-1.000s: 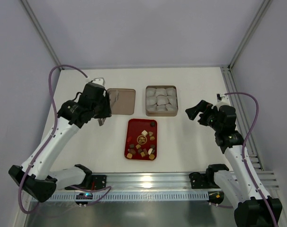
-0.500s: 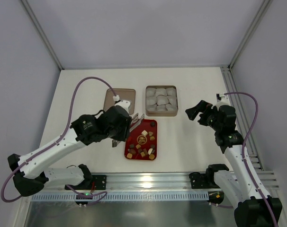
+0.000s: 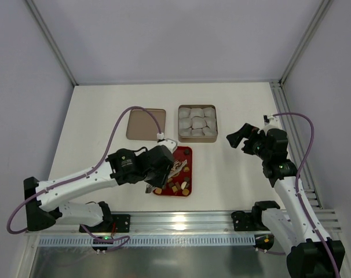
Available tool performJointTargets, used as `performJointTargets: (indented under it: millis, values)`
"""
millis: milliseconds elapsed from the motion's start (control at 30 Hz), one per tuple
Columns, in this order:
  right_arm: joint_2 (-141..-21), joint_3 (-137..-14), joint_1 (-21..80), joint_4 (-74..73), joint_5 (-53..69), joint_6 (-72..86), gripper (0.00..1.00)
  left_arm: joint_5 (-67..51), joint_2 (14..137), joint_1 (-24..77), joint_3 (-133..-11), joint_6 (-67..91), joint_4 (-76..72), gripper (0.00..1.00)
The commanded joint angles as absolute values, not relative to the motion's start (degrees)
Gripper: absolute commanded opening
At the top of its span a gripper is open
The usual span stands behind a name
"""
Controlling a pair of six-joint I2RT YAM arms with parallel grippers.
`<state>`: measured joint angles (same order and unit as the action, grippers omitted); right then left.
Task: Pack the chocolate
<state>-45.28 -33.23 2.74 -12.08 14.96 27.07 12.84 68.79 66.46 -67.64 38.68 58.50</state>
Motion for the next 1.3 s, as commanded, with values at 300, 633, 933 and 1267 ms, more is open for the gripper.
performJointTargets:
  millis: [300,633,933,1267]
  values:
    - [-45.35,-35.42,2.55,-10.72,14.68,26.02,1.00,11.51,73.56,67.41,-66.27,38.06,51.68,0.37]
    - [-45.17,-35.51,2.55,-10.99,14.94,26.10,1.00,12.22,76.73,67.41,-65.57,37.00,50.01,0.37]
    - [-45.26,-35.33,2.46,-10.90,14.85,26.10,1.00,12.48,78.13,67.41,-65.39,36.30,48.78,0.37]
    - [-45.26,-35.24,2.55,-10.90,15.03,26.02,1.00,12.31,78.84,67.41,-65.39,36.04,48.08,0.36]
